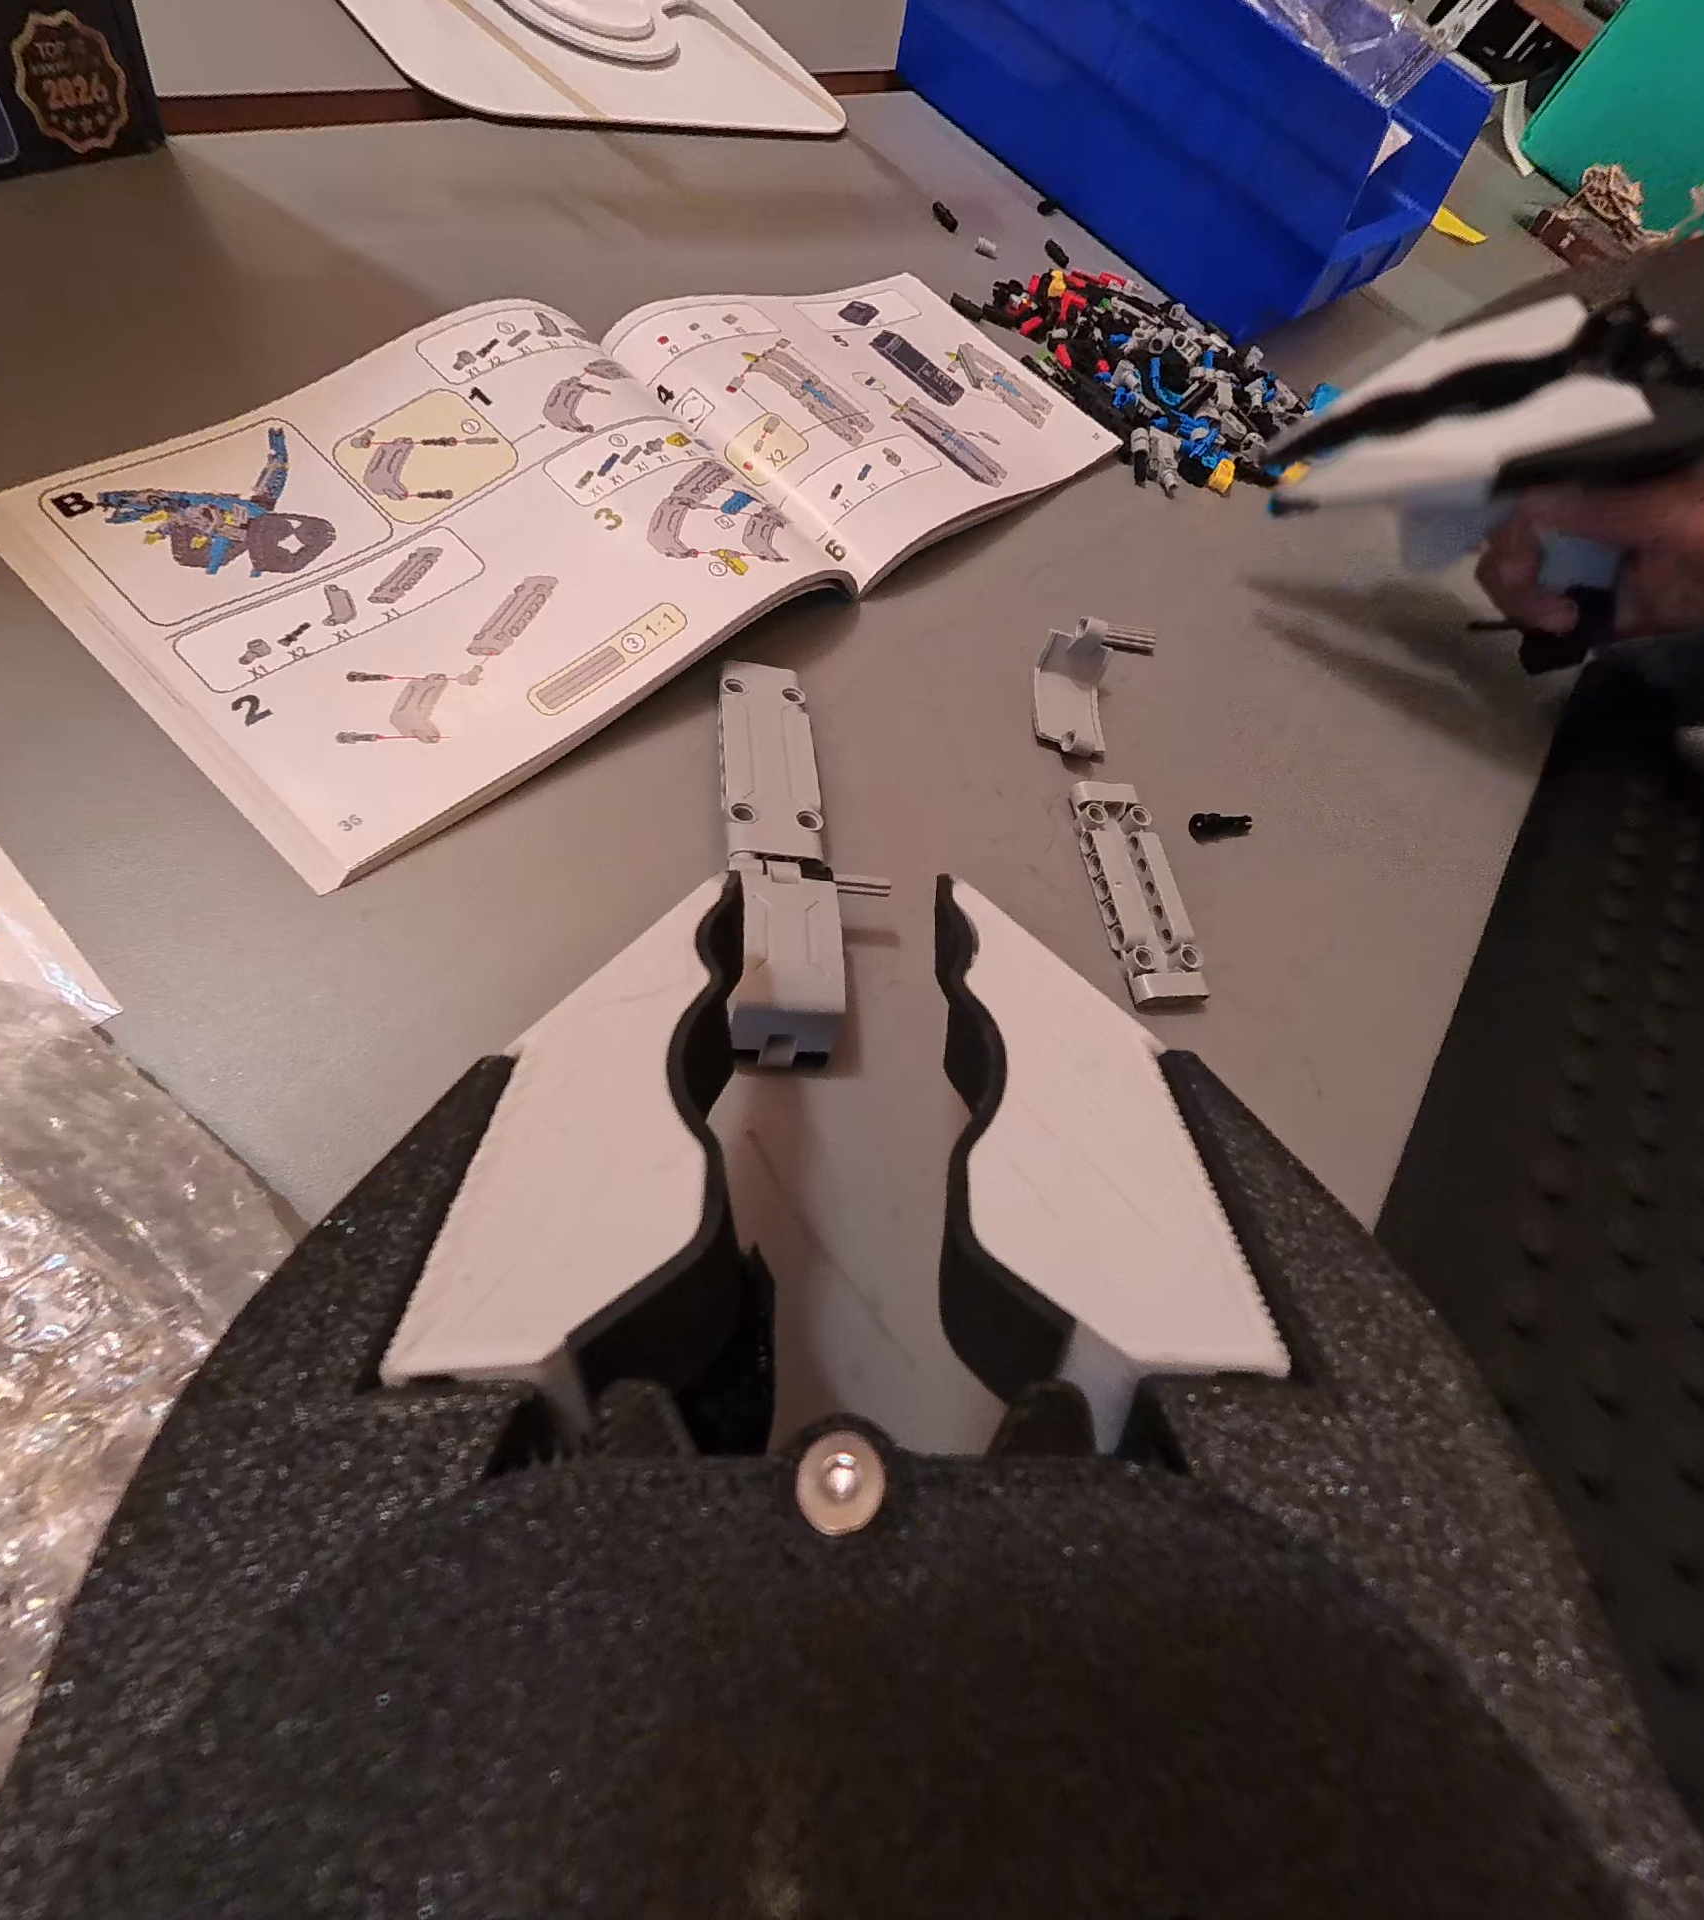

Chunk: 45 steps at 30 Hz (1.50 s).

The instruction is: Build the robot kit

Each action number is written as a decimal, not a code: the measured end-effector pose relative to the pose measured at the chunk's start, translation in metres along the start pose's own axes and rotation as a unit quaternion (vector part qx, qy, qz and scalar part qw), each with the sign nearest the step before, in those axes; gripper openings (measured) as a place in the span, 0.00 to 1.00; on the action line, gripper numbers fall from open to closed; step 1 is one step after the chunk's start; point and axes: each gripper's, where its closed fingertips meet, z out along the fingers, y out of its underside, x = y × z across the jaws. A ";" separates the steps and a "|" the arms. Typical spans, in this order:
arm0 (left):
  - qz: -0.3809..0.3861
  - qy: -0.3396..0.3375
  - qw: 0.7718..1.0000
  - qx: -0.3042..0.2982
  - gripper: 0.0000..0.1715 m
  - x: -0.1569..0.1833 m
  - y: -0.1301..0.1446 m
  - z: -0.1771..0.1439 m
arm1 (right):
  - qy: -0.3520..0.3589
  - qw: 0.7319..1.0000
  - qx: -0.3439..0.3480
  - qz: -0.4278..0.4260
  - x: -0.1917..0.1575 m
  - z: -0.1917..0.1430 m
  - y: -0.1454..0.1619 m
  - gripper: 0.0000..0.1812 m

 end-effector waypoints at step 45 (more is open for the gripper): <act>-0.006 0.007 1.000 0.001 0.21 0.002 -0.001 -0.001 | -0.001 0.996 0.081 -0.028 -0.005 -0.002 -0.028 0.00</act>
